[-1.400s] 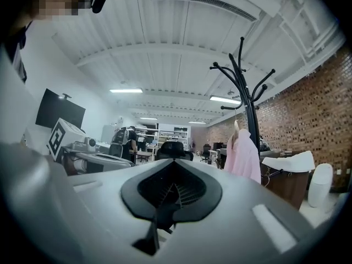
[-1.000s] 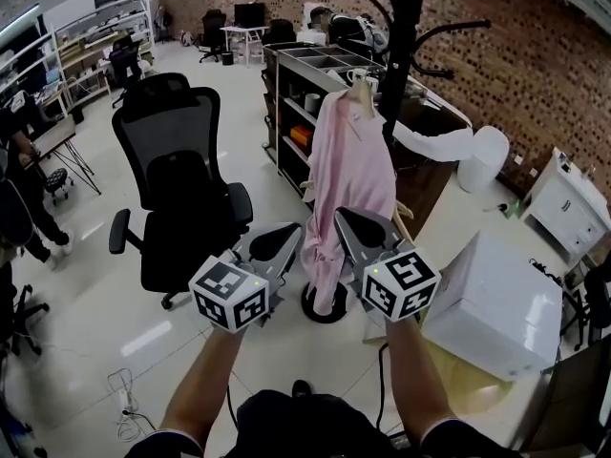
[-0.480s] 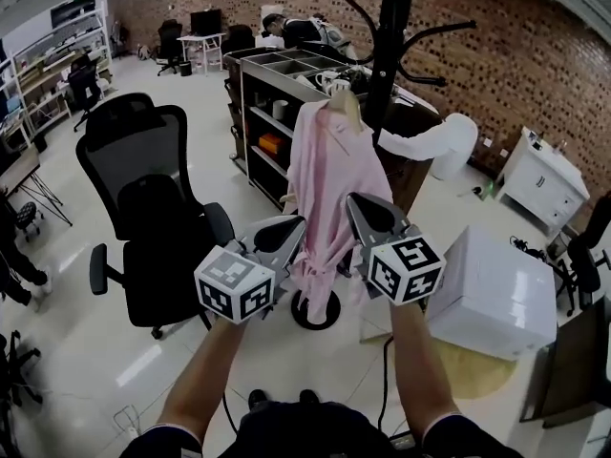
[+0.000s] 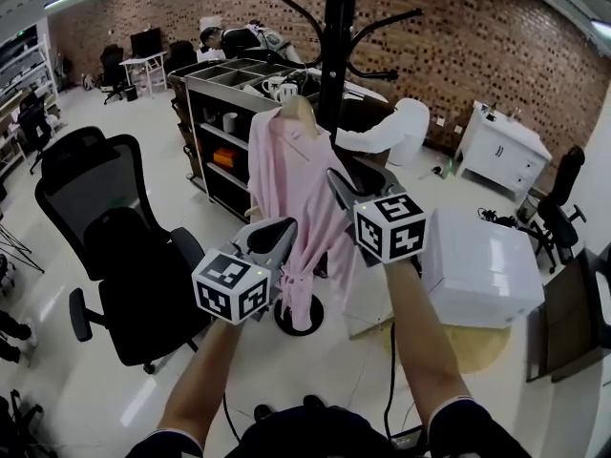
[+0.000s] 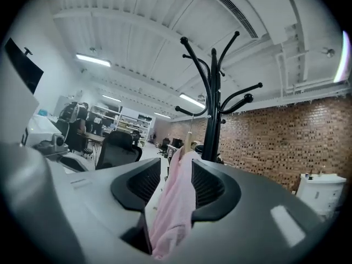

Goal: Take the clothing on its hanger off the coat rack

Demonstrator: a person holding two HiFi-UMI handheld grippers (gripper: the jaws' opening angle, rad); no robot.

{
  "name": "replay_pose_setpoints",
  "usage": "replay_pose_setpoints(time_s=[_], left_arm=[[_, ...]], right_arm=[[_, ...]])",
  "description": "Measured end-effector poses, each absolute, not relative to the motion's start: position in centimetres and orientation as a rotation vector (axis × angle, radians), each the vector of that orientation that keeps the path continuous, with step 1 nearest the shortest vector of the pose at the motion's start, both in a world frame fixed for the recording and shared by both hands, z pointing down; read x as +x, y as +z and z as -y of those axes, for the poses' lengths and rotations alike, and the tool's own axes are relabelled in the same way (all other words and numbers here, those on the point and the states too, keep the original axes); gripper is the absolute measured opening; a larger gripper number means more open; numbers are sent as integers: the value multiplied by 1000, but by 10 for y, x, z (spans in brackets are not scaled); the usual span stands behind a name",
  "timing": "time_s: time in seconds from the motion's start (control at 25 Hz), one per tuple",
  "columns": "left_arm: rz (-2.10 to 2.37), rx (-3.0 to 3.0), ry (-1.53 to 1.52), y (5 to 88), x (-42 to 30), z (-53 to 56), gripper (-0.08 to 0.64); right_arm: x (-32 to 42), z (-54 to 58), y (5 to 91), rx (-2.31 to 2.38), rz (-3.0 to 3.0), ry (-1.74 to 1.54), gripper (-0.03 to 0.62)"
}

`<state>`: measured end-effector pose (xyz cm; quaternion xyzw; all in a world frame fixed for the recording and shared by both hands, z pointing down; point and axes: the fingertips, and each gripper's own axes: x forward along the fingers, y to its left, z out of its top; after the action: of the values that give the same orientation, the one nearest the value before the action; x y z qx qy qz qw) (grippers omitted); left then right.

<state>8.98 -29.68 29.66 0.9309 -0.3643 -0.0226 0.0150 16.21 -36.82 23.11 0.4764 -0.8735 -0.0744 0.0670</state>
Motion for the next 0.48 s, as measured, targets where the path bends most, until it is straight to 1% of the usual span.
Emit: replay_pose_setpoints(time_s=[0.12,0.32,0.48], left_arm=[[1114,2908,-52,300,96,299,11],[1099,2898,-36,310,92,300,11],[1112,2878,-30,317,83,302,11]], right_arm=[[164,391,233,1422,2582,-190,191],[152,426,241,1367,2504,-134,225],[145,453,253,1309,2427,-68,224]])
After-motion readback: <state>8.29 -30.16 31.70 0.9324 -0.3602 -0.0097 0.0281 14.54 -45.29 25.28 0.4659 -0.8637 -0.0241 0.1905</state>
